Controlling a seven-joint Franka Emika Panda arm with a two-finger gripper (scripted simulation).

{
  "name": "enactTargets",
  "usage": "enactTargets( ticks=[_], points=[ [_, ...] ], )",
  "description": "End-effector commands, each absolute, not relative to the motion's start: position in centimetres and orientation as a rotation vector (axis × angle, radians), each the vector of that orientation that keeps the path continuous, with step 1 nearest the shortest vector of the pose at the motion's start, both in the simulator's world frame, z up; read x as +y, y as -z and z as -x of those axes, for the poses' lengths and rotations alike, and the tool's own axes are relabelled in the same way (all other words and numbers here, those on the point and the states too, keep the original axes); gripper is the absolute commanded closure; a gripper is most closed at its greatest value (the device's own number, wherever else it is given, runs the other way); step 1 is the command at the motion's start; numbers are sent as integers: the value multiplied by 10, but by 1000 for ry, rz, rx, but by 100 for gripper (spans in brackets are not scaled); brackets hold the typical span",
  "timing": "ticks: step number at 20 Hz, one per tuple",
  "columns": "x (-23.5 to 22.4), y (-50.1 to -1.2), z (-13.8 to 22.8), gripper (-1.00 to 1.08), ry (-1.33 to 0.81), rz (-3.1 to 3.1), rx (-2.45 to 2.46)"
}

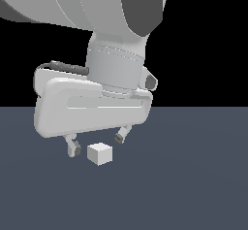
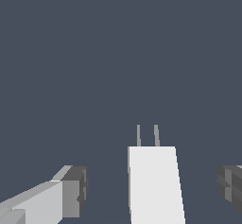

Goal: Plug the charger into the wall socket.

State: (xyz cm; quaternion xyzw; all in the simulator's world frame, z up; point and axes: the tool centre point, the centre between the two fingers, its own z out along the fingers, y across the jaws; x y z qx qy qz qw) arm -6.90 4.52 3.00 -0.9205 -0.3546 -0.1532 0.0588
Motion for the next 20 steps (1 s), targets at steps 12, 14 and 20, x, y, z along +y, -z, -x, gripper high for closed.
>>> enactTargets(
  ticks=[12, 14, 20],
  points=[
    [45, -11, 69, 108, 465, 2788, -1076],
    [45, -11, 69, 108, 465, 2788, -1076],
    [47, -12, 69, 108, 465, 2787, -1075]
  ],
)
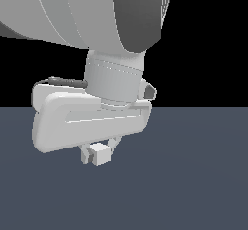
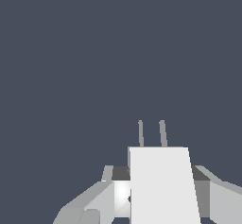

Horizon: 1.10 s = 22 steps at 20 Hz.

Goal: Plug the charger into the wall socket.

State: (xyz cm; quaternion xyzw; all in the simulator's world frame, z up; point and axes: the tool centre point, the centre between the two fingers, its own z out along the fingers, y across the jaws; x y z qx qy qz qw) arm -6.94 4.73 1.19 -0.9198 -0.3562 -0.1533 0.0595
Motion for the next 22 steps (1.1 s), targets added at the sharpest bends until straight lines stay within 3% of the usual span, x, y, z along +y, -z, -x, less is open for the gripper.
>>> enactTargets(
  ticks=[1, 22],
  points=[
    [47, -13, 69, 108, 466, 2790, -1069],
    [25, -67, 34, 108, 516, 3010, -456]
  ],
)
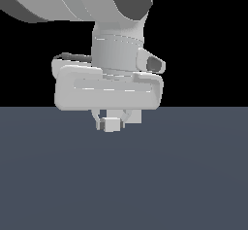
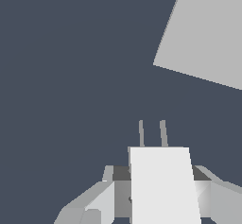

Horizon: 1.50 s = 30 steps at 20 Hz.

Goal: Plug the charger into the wall socket.

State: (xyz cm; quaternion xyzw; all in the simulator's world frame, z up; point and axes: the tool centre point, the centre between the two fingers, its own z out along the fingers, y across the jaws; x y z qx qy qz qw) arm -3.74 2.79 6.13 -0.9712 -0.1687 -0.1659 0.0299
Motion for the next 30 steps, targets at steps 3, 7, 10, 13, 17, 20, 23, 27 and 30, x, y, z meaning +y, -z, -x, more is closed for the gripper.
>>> enactTargets(
  ticks=[3, 7, 10, 13, 17, 20, 23, 27, 30],
  points=[
    [19, -76, 30, 108, 521, 3038, -338],
    [12, -86, 25, 108, 523, 3064, -209],
    [8, -92, 23, 108, 523, 3077, -135],
    [5, -96, 21, 108, 522, 3086, -80],
    [2, -99, 20, 108, 521, 3094, -31],
    [0, -100, 20, 108, 520, 3096, -13],
    [0, -100, 20, 108, 520, 3097, -10],
    [0, -100, 20, 108, 520, 3097, -11],
    [0, -100, 17, 108, 520, 3097, -11]
  ],
)
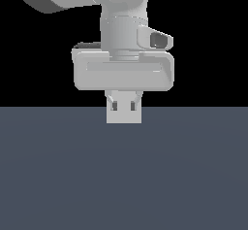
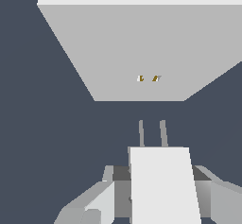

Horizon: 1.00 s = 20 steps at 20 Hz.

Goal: Plug the charger into the wall socket.

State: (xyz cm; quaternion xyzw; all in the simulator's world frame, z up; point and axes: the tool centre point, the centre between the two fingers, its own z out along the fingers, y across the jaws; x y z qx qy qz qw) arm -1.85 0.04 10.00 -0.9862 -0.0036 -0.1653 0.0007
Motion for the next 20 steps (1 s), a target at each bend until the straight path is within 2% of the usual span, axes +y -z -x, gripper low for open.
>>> enactTargets(
  ticks=[1, 12, 20],
  points=[
    [0, -100, 15, 108, 520, 3097, -11],
    [0, -100, -22, 108, 519, 3098, -10],
    [0, -100, -30, 108, 518, 3098, -9]
  ],
)
